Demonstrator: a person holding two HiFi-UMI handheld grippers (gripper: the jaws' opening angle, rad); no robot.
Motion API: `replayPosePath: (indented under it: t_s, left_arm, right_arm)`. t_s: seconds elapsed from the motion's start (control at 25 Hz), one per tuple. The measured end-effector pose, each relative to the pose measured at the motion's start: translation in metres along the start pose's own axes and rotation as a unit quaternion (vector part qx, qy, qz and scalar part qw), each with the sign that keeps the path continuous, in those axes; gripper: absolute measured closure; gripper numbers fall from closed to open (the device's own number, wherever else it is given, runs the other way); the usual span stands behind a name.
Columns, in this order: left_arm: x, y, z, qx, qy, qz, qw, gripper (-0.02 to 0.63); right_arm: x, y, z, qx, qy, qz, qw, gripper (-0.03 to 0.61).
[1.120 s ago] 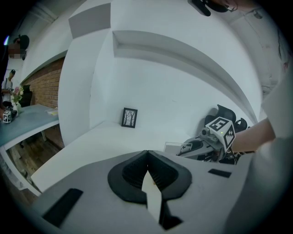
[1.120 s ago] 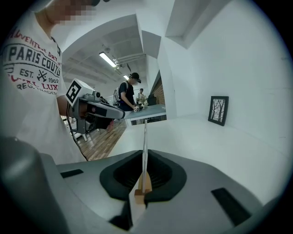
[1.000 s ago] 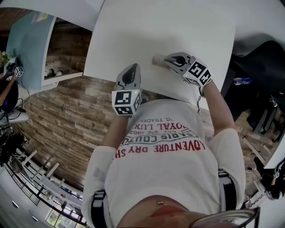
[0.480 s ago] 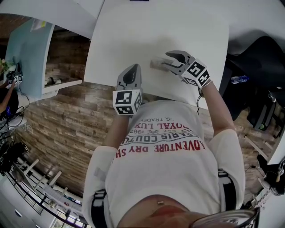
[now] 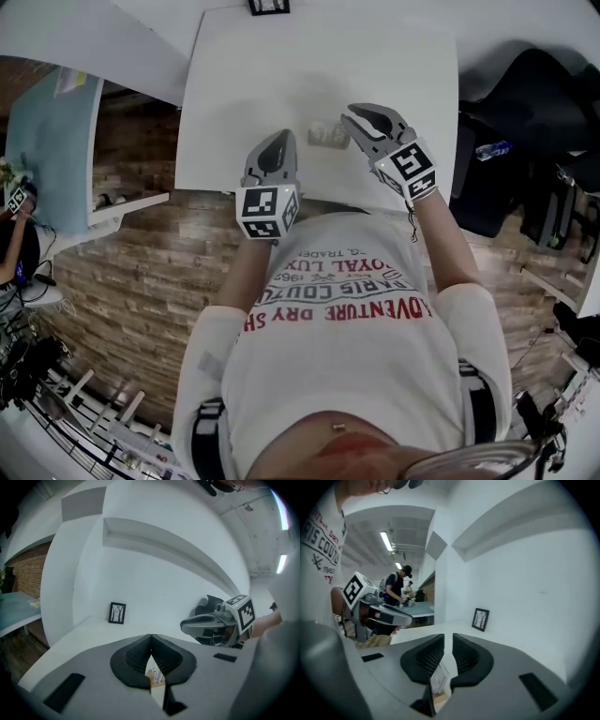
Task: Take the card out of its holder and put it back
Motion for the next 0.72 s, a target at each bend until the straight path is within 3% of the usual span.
replayPosePath:
  t_s: [0.04,0.24,0.52,0.72]
  left_arm:
    - [0.002,-0.003,0.000,0.004,0.008,0.004,1.0000,0.589]
    - [0.010,-0.012,-0.008,0.016,0.046,0.022,0.9986,0.589]
    - [0.009,-0.009,-0.029,0.015,0.087,0.043,0.9952,0.589]
    - [0.005,0.001,-0.042,0.005,0.106,0.048,0.9932,0.589]
  right_arm:
    - [-0.003,0.001,-0.004,0.000,0.036,0.009,0.999,0.524]
    - [-0.028,0.011,-0.026,0.000,0.157,0.071,0.985,0.541]
    - [-0.073,0.021,-0.043,-0.008,0.247,0.108,0.963,0.552]
    - [-0.104,0.026,-0.049,-0.010,0.282,0.131,0.950,0.552]
Point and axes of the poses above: the fingertips, and each gripper's own axes: z forward along the fingers, x to its right, y out of its underside, the point moved 9 cm from there along -z, backward along the fingers, and after that the axes turned 2 degrees about -z, right-handed, at the moved point
